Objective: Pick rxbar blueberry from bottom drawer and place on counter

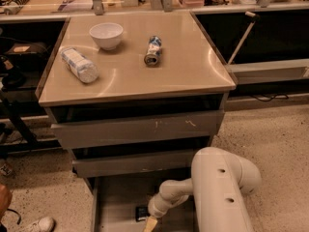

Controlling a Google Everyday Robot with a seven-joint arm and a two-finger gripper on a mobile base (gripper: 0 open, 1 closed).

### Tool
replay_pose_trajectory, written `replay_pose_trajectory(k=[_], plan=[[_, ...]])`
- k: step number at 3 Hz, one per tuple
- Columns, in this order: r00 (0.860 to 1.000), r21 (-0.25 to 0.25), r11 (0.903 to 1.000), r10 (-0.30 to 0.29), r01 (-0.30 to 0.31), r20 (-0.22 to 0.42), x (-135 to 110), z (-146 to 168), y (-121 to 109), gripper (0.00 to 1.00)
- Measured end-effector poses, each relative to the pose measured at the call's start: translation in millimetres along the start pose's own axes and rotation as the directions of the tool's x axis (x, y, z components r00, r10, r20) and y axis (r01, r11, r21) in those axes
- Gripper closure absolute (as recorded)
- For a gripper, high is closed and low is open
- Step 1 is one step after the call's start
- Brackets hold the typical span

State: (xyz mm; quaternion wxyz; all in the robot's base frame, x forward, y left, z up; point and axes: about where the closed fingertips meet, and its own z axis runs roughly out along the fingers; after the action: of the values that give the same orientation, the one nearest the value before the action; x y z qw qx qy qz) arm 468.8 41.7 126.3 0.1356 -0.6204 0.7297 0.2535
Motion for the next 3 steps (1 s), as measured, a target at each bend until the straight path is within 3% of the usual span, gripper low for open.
replay_pose_trajectory(k=[3], plan=[[0.999, 0.016, 0.9994, -0.031, 0.032, -0.041, 25.6, 11.3, -11.2, 0.00]])
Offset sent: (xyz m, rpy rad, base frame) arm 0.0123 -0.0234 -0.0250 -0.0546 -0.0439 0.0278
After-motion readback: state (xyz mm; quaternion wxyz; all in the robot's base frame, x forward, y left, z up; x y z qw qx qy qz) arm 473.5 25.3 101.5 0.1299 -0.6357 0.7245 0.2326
